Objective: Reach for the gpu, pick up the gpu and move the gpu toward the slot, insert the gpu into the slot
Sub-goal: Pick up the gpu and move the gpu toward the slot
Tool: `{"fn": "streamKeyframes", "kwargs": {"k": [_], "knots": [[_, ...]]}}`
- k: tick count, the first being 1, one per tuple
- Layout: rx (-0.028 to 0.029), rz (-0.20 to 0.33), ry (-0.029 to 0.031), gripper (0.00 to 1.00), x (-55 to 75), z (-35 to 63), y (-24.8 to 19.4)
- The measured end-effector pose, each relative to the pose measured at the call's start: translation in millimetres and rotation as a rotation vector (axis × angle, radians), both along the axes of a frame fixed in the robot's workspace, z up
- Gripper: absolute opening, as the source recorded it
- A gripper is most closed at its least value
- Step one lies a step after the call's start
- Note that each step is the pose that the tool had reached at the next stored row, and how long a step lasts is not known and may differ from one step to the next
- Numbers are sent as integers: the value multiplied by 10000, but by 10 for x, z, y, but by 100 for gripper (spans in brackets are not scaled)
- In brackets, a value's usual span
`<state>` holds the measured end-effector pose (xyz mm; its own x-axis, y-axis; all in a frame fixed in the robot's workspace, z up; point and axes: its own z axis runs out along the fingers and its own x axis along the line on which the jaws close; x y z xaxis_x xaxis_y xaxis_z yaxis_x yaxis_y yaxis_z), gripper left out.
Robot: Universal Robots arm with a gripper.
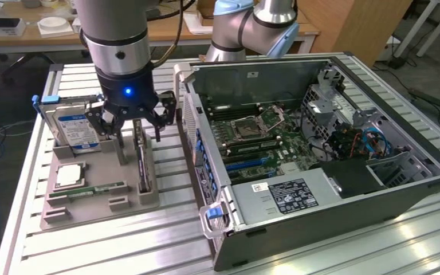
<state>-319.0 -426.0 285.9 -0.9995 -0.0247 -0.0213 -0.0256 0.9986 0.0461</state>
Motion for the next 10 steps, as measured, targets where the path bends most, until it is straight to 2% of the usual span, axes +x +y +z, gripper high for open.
{"fn": "streamKeyframes", "kwargs": {"k": [10], "knots": [[1,1,-1,71,0,-154,-2]]}}
